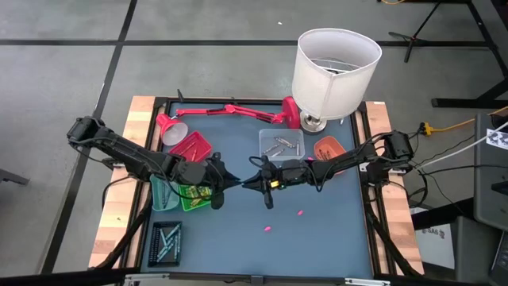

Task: Sort crayons
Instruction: Put the dark green crayon into the black bin

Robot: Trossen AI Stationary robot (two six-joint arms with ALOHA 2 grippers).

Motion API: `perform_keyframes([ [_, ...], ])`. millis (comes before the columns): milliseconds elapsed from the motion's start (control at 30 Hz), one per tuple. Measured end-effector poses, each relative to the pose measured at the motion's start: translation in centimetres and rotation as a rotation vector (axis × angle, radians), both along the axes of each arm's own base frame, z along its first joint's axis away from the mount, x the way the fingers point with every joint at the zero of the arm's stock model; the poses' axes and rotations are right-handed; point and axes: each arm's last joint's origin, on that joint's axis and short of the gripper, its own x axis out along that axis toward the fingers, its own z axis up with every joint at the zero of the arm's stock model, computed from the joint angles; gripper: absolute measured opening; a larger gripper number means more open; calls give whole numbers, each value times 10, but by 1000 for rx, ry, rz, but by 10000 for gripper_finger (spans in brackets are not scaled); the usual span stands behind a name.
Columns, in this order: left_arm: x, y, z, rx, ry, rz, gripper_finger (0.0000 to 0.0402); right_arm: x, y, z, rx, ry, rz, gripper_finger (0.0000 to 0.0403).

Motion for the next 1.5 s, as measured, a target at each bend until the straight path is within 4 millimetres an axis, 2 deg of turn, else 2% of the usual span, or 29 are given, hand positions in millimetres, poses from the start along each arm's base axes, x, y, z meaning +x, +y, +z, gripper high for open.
perform_keyframes([
  [200, 0, 0, 0, 0, 2, -1, 17, 0, 0, 0, -39, -5, 2, 21],
  [833, 0, 0, 0, 1, 3, -1, 14, 0, 0, 0, -62, -8, -1, 22],
  [1200, -1, 0, 1, -1, 0, -3, 14, 0, -1, 0, -60, -6, -6, 106],
  [1500, -8, 1, 9, -23, -14, -29, 14, -2, 0, -7, -68, 74, 18, 119],
])
